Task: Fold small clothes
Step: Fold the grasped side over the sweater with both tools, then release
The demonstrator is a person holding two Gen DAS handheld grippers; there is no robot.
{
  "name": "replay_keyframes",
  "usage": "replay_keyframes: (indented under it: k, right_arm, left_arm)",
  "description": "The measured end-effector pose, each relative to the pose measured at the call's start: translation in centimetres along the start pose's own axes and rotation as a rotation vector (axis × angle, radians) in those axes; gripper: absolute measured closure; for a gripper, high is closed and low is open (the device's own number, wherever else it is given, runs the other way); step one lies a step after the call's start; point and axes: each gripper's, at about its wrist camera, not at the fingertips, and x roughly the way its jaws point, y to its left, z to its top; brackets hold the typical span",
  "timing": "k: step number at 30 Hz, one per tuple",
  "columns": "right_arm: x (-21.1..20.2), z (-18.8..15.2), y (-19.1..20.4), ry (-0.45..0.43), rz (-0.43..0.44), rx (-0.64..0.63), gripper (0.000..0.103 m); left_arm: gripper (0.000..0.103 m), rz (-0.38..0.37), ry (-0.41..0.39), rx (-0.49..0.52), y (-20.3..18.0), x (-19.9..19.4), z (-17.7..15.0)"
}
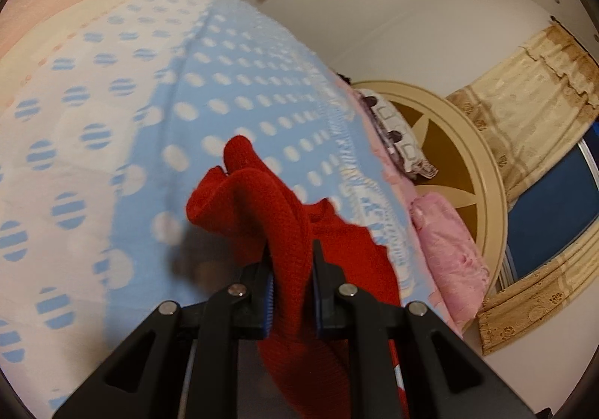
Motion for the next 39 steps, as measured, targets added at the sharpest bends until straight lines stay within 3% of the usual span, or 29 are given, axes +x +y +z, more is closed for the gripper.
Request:
replay_keyframes:
  k: [22, 33, 39]
  right_arm:
    - [-2.5, -5.0, -10.0, 0.042, -0.031, 0.29, 0.097]
    - [-2.0, -9.8, -14.0, 0.131, -0.029, 0.417, 0.097]
    - [-1.2, -12.5, -15.7, 0.208, 0.028, 0.504, 0.097]
  left_arm:
    - [0.087, -0.054, 0.071, 0.138, -11.3, 8.7, -0.5]
    - [0.087, -0.02, 0.172, 0.194, -14.3, 15.0, -2.9]
    - [0.087, 0.033, 0.216, 0.263, -15.6, 18.0, -4.6]
